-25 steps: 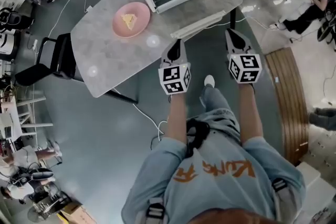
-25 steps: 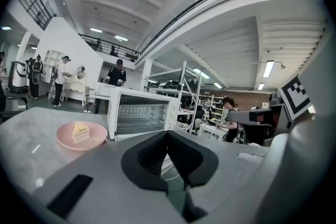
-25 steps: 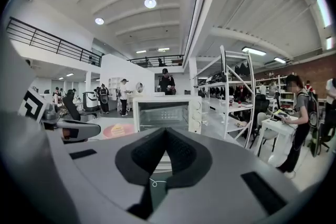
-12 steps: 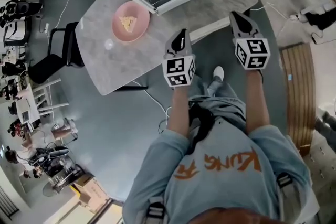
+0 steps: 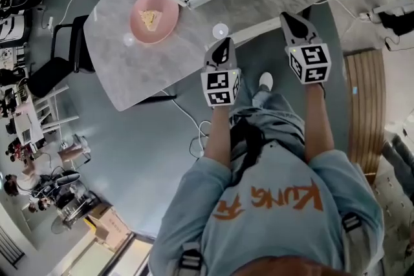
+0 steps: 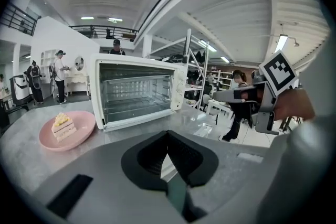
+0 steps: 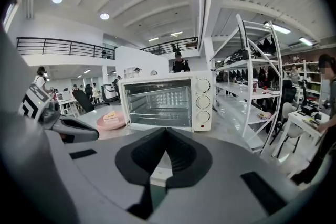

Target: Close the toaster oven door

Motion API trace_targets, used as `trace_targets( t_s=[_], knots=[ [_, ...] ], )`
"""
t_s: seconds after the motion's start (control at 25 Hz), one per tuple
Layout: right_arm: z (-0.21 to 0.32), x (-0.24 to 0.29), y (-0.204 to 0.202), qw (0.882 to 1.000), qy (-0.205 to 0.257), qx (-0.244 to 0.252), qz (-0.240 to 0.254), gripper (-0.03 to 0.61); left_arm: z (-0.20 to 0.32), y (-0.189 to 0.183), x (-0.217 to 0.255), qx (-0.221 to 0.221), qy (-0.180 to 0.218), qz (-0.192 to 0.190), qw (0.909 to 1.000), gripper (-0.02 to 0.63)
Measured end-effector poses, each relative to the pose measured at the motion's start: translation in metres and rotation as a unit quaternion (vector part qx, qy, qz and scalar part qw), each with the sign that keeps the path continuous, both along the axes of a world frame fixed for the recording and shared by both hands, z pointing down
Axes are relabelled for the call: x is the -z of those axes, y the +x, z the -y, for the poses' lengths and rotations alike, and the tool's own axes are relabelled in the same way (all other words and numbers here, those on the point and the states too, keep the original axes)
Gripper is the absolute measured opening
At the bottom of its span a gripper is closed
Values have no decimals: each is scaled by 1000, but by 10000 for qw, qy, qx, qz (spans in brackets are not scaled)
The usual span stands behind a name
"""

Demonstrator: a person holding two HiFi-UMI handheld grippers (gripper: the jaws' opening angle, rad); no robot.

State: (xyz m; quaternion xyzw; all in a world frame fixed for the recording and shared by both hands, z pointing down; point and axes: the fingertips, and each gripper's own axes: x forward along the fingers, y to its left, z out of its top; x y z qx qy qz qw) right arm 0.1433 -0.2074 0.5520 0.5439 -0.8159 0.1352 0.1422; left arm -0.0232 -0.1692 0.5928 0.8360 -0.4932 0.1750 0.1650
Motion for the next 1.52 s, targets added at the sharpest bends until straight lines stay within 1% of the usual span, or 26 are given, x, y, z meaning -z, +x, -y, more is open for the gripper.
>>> trace_targets(
  t_s=[0.16,0.32,0.44,0.56,0.64,0.76,0.88,1.0,1.24,1.4,1.52],
  knots=[
    [-8,-23,-6,9992,-225,264,-219,-2,-10,5,-21,-129,-232,204,9994,0],
    [-14,-51,-13,9961,-588,500,-416,-2,-20,7,-47,-284,-540,414,9973,0],
    [-19,-70,-18,9924,-852,654,-594,-2,-25,5,-64,-311,-769,500,9953,0],
    [-25,-87,-22,9860,-1077,858,-937,-2,-28,2,-77,-254,-1004,624,9927,2],
    [-30,-96,-27,9781,-1188,1071,-1329,-2,-30,-2,-85,-226,-1132,806,9900,2],
    [-35,-112,-31,9589,-1246,1464,-2084,-2,-30,-8,-94,-270,-1274,1185,9844,0],
    [-35,-126,-29,9460,-1387,1605,-2452,-2,-29,-11,-102,-388,-1389,1442,9790,2],
    [-33,-136,-29,9334,-1461,1785,-2748,-2,-25,-11,-105,-496,-1381,1650,9753,1],
    [-35,-156,-29,9270,-1624,1851,-2827,-2,-22,-10,-114,-633,-1504,1897,9682,1],
    [-31,-160,-34,9316,-1650,1840,-2665,-2,-19,-7,-120,-704,-1572,1951,9655,1],
    [-29,-159,-35,9289,-1593,1879,-2766,-2,-20,-6,-117,-753,-1497,2077,9637,0]
  ],
)
